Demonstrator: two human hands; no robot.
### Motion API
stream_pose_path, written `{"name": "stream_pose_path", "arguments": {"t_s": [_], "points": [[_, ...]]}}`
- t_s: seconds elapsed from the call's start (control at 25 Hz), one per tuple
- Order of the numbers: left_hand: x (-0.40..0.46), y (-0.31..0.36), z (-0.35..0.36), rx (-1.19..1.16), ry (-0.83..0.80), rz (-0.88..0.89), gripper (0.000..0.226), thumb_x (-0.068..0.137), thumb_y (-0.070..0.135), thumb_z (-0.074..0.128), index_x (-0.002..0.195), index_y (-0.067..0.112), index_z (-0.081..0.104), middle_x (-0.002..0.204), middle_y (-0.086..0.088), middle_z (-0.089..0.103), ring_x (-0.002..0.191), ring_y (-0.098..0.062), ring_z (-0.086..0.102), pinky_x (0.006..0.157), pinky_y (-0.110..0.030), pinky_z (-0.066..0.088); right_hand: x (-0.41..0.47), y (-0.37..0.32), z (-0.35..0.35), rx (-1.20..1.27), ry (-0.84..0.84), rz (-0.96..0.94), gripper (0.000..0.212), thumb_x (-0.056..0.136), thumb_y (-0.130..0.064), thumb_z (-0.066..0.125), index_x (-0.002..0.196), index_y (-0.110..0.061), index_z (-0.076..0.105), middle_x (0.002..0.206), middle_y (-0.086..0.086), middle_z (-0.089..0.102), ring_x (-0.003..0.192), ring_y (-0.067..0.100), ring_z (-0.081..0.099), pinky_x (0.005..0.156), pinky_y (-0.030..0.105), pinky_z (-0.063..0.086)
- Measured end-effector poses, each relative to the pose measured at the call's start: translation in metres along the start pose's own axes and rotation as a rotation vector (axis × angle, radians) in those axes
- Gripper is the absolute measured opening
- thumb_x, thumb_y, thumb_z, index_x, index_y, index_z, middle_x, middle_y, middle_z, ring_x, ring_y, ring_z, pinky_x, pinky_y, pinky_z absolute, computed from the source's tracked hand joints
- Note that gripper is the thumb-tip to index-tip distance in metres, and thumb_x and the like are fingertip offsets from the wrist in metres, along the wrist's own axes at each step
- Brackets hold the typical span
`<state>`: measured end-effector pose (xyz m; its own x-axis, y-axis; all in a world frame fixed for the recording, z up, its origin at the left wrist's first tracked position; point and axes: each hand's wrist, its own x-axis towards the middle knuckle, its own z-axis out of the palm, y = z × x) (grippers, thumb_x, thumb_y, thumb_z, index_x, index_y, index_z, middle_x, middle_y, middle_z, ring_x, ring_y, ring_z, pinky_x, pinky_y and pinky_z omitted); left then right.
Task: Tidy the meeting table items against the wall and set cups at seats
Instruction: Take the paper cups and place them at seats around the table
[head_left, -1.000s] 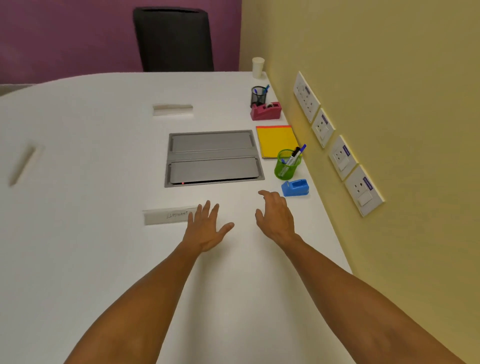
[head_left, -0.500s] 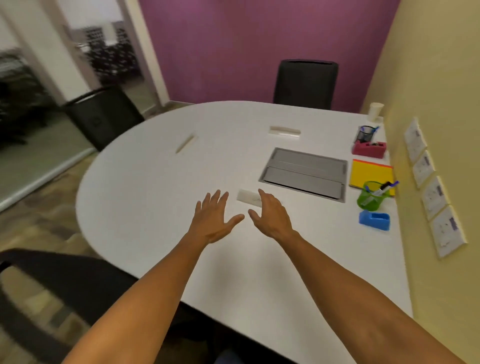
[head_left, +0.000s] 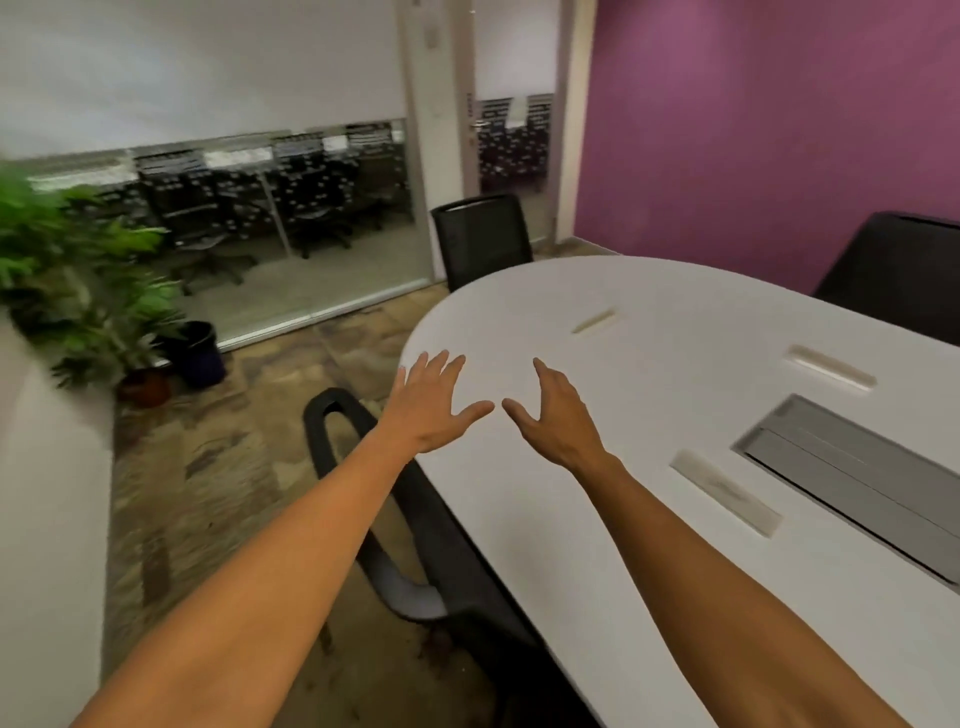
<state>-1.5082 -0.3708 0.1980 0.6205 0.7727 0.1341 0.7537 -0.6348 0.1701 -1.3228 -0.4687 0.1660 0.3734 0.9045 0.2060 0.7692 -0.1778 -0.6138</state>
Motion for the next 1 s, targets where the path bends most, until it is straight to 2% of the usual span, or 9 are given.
{"name": "stream_pose_path", "arguments": {"t_s": [0.08,0.12,0.24,0.36,0.4,0.56,0.8,1.0], "points": [[-0.010,-0.052,-0.014,-0.010,0.033,-0.106,0.093,0.086,0.082,0.031,0.159,0.025,0.016,0.168,-0.004,0.012,0.155,-0.030,0.004,0.124,-0.055,0.006,0.025,-0.043,0.031,0.017,-0.043,-0.065,0.082,0.094,-0.066,0.048,0.159,-0.023,0.020,0.164,0.004,0.029,0.149,0.027,0.032,0.116,0.046,0.034],[-0.011,-0.055,-0.015,-0.012,0.029,-0.123,0.094,0.086,0.082,0.031,0.159,0.026,0.016,0.168,-0.004,0.011,0.155,-0.030,0.003,0.124,-0.055,0.006,0.029,-0.048,0.031,0.034,-0.037,-0.079,0.082,0.094,-0.068,0.046,0.159,-0.025,0.020,0.164,0.003,0.029,0.149,0.026,0.032,0.116,0.045,0.034],[-0.019,-0.132,-0.024,-0.036,0.092,-0.191,0.095,0.084,0.084,0.030,0.159,0.026,0.017,0.168,-0.005,0.011,0.155,-0.031,0.003,0.124,-0.055,0.006,0.066,-0.117,0.083,0.034,-0.077,-0.181,0.081,0.094,-0.071,0.042,0.158,-0.025,0.022,0.164,0.003,0.029,0.148,0.026,0.033,0.115,0.045,0.035],[-0.017,-0.238,-0.032,-0.105,0.125,-0.267,0.096,0.084,0.084,0.029,0.158,0.024,0.019,0.167,-0.007,0.013,0.154,-0.032,0.005,0.124,-0.054,0.007,0.113,-0.199,0.148,0.029,-0.131,-0.256,0.085,0.093,-0.074,0.037,0.158,-0.021,0.023,0.162,0.006,0.032,0.147,0.027,0.035,0.117,0.047,0.037],[-0.018,-0.242,-0.029,-0.110,0.120,-0.264,0.097,0.084,0.085,0.029,0.158,0.024,0.019,0.167,-0.007,0.013,0.154,-0.032,0.006,0.124,-0.054,0.007,0.114,-0.199,0.147,0.028,-0.135,-0.260,0.085,0.093,-0.074,0.037,0.158,-0.021,0.023,0.162,0.007,0.032,0.146,0.027,0.035,0.116,0.047,0.037],[-0.018,-0.371,-0.040,-0.107,0.110,-0.361,0.099,0.082,0.087,0.025,0.159,0.024,0.016,0.168,-0.008,0.011,0.154,-0.033,0.006,0.124,-0.055,0.008,0.171,-0.283,0.223,-0.049,-0.248,-0.340,0.086,0.093,-0.072,0.043,0.159,-0.023,0.019,0.162,0.008,0.029,0.146,0.028,0.034,0.116,0.049,0.036],[-0.003,-0.462,-0.042,-0.092,0.086,-0.416,0.105,0.078,0.091,0.017,0.159,0.025,0.014,0.168,-0.008,0.008,0.155,-0.031,0.004,0.124,-0.053,0.007,0.224,-0.335,0.283,-0.167,-0.316,-0.389,0.094,0.090,-0.075,0.045,0.160,-0.021,0.017,0.161,0.012,0.028,0.145,0.034,0.034,0.114,0.051,0.037],[0.067,-0.539,-0.043,-0.050,0.114,-0.460,0.103,0.079,0.089,0.016,0.159,0.025,0.012,0.168,-0.008,0.008,0.155,-0.031,0.005,0.124,-0.053,0.008,0.316,-0.379,0.358,-0.240,-0.341,-0.342,0.095,0.089,-0.076,0.043,0.161,-0.021,0.013,0.160,0.017,0.028,0.144,0.039,0.034,0.111,0.052,0.037]]}}
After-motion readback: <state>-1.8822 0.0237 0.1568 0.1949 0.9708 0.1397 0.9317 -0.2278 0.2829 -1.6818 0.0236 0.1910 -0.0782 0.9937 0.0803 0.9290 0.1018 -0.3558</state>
